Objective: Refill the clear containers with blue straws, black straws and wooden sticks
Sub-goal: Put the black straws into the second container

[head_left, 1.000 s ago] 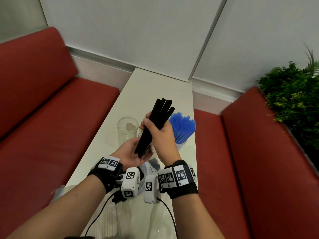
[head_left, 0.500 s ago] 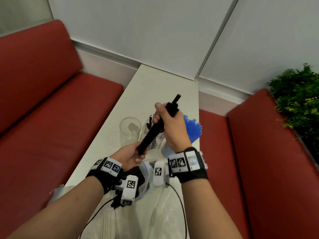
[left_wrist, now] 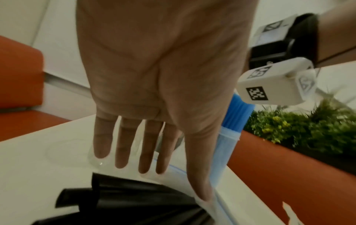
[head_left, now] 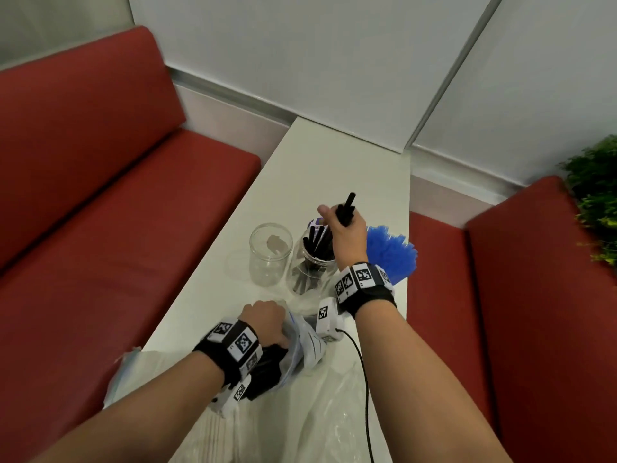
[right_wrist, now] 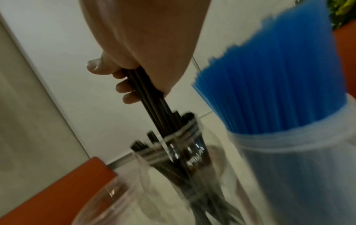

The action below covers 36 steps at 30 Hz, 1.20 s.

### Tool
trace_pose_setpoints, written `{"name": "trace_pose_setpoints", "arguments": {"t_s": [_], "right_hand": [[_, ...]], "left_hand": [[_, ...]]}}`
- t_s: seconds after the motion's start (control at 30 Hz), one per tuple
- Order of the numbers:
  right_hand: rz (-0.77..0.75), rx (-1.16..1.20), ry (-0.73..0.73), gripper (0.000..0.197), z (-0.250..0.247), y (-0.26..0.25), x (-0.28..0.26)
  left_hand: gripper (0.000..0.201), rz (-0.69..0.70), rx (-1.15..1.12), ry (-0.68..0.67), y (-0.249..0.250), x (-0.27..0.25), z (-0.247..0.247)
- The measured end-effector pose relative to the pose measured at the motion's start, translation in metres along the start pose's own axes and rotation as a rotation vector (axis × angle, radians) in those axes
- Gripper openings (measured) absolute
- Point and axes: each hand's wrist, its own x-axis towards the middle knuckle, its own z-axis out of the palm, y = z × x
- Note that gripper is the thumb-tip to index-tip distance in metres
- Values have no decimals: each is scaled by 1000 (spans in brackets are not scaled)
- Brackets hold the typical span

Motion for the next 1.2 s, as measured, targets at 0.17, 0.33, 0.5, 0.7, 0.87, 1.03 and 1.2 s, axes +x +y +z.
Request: {"name": "trace_pose_setpoints", "arguments": {"t_s": [0.17,0.33,0.5,0.7,0.87,1.03,1.2], "right_hand": [[16,-23,-1,14,-3,20,-3],[-199,-2,97,10,-6,-7,-4],[-151,-429,-141,32,-4,5,-22],[-309,-354,-21,37,-5,15,-65],[-13,-373,-515,49,1,39,-105],[90,-617,-817,64,8,63,-134],[47,-634,-581,16,21,71,-148]], "left_hand": [[80,-88,250,-36,4,1,23],[41,-128,283,4,5,-2,36],[33,-101,296,-18,4,-8,35],[32,-109,235,-14,2,-12,29],[32,-97,222,-44,-1,-24,9],[34,-82,375,-75,9,-46,-39],[18,9,397,27,30,-75,-88]]}}
